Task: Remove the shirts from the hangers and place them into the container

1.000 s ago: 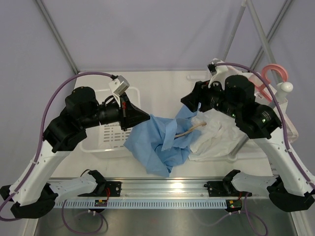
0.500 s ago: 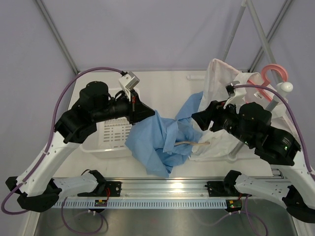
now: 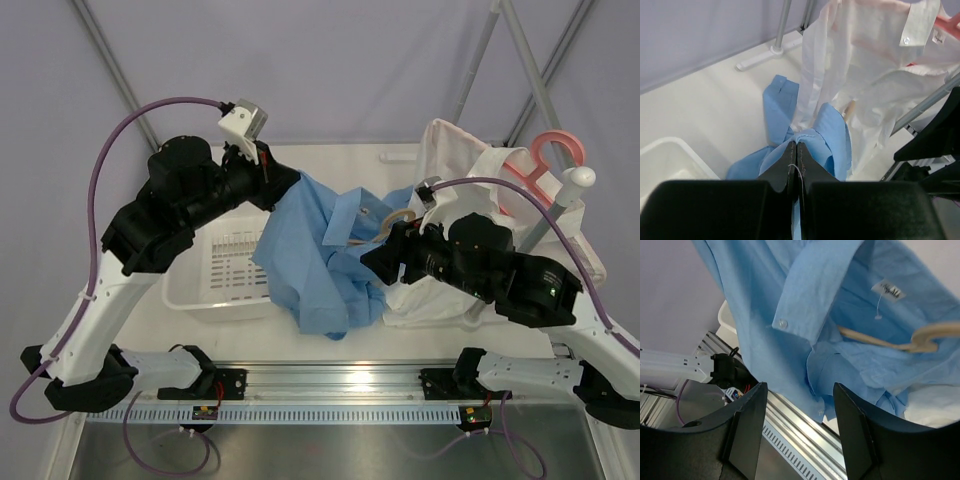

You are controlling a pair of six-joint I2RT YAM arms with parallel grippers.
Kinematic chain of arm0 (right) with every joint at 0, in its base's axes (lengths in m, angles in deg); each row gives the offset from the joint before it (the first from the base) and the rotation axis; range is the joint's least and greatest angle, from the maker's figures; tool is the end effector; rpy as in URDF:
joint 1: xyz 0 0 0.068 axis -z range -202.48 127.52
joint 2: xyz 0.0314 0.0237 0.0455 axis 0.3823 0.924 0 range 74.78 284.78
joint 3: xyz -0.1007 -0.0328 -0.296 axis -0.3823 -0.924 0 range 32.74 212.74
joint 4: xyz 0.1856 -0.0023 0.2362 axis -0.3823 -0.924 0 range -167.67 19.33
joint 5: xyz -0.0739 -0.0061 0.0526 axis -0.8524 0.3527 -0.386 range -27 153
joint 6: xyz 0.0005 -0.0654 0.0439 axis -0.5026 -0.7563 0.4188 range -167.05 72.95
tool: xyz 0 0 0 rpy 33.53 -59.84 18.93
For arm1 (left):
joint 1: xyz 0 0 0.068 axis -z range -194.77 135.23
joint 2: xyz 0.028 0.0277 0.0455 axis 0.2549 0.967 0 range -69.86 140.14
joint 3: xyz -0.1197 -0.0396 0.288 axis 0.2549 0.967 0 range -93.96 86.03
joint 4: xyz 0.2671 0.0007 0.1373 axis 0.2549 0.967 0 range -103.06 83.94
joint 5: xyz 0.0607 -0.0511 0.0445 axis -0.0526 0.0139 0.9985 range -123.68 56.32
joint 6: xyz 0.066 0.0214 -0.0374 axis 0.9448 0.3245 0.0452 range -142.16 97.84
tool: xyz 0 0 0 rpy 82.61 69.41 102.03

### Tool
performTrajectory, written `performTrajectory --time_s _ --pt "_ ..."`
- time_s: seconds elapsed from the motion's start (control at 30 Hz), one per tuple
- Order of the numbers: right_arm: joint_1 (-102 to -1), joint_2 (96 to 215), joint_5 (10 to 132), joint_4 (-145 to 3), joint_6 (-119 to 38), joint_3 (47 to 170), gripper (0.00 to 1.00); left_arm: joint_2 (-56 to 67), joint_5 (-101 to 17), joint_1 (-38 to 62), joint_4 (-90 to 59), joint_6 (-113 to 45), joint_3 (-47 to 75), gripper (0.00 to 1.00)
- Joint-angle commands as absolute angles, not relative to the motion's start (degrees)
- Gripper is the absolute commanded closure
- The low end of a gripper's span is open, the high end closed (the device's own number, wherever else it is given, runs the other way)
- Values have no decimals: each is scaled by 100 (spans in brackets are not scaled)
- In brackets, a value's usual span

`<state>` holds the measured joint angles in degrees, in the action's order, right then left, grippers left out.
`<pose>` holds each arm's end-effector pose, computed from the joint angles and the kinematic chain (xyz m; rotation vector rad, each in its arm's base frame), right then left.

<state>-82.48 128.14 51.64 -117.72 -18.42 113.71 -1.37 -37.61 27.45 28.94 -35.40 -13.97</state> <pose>0.1090 0.1622 0.4988 -0.4038 1.9565 0.8431 0.1888 -0.1776 0.5739 0.5045 1.7451 -0.7580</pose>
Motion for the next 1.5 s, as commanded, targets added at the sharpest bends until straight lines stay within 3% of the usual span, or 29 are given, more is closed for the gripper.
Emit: performTrajectory --time_s 0.0,0.37,0.77,1.47 --pt "-8356 12839 4561 -11637 -1638 11290 38 10 -3386 2724 2641 -3359 -1943 100" --pt "-8339 13234 2619 -11128 -1277 10472 41 -157 -3544 2724 2623 -3394 -1733 100" --pt "-6977 13534 3609 -10196 -1699 10209 49 -412 -3553 2724 2755 -3359 -1522 100" --pt "-6634 14236 4058 -9283 -1910 10104 53 -526 -3737 2733 2808 -3350 -1478 100"
